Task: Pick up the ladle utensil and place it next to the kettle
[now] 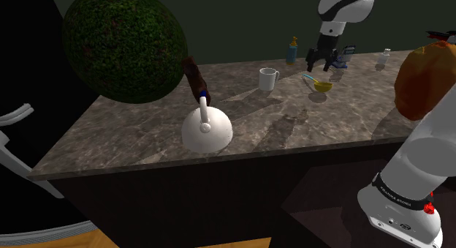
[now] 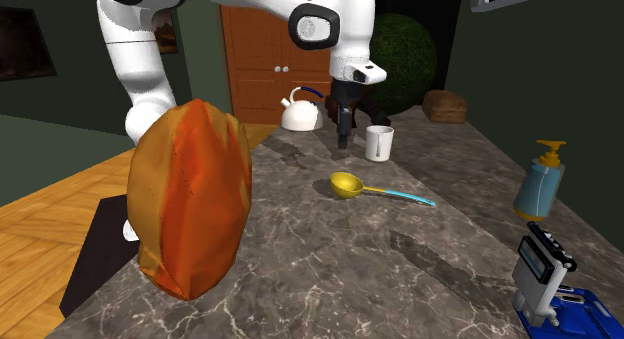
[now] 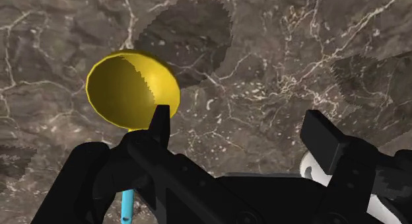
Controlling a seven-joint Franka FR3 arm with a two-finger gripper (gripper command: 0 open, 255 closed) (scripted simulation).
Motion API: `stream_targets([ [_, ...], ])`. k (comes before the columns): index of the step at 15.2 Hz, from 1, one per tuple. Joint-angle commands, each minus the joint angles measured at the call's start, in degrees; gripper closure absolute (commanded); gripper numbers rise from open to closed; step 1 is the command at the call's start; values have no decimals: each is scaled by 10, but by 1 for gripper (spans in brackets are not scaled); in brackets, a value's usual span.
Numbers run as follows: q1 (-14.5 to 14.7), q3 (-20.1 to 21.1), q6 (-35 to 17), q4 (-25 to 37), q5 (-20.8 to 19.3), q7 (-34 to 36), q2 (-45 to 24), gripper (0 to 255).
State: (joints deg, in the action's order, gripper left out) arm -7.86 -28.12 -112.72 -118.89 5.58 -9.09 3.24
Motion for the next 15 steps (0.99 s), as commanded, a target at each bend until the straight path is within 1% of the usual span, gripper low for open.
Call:
stream_targets([
  [1,-10,-15,-5,29,30,-21,-46,0],
  [5,-41,-31,-5,89,92,-57,-137,0],
  [9,-84,-34,5,159,152,-85,-227,0],
  [10,-90,-33,6,166,158,-87,-236,0],
  [15,-89,-26,-26,144,169,-94,-249,0],
])
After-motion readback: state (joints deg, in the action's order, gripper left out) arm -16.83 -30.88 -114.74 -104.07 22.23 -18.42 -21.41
